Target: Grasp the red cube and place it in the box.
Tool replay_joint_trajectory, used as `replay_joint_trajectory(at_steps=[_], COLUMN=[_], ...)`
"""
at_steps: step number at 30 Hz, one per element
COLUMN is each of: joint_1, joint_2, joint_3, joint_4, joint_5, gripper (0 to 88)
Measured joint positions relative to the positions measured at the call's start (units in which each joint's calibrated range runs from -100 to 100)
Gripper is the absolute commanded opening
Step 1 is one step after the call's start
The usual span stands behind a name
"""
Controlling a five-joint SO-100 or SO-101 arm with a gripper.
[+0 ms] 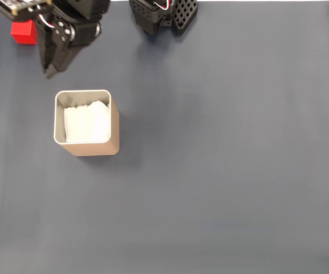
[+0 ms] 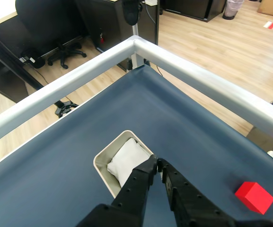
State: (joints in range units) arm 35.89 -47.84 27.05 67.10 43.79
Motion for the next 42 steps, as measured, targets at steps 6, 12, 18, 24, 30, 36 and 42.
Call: replay_joint_trajectory(at_steps=[6, 12, 18, 24, 30, 36, 42], joint_1=[4.1, 7.9, 12.0, 15.5, 18.9, 21.7, 23.9], joint_2=[0.4, 1.0, 2.1, 3.7, 4.7, 5.4, 5.8], joint_3=[0.0, 0.0, 0.0, 0.0, 2.5, 3.7, 4.7], joint_4=[1.1, 1.1, 1.1, 1.1, 1.1, 1.1, 1.1], joint_5=[0.0, -0.2, -0.2, -0.2, 0.2, 0.6, 0.8], gripper=[0.2, 0.2, 0.2, 0.2, 0.2, 0.2, 0.2])
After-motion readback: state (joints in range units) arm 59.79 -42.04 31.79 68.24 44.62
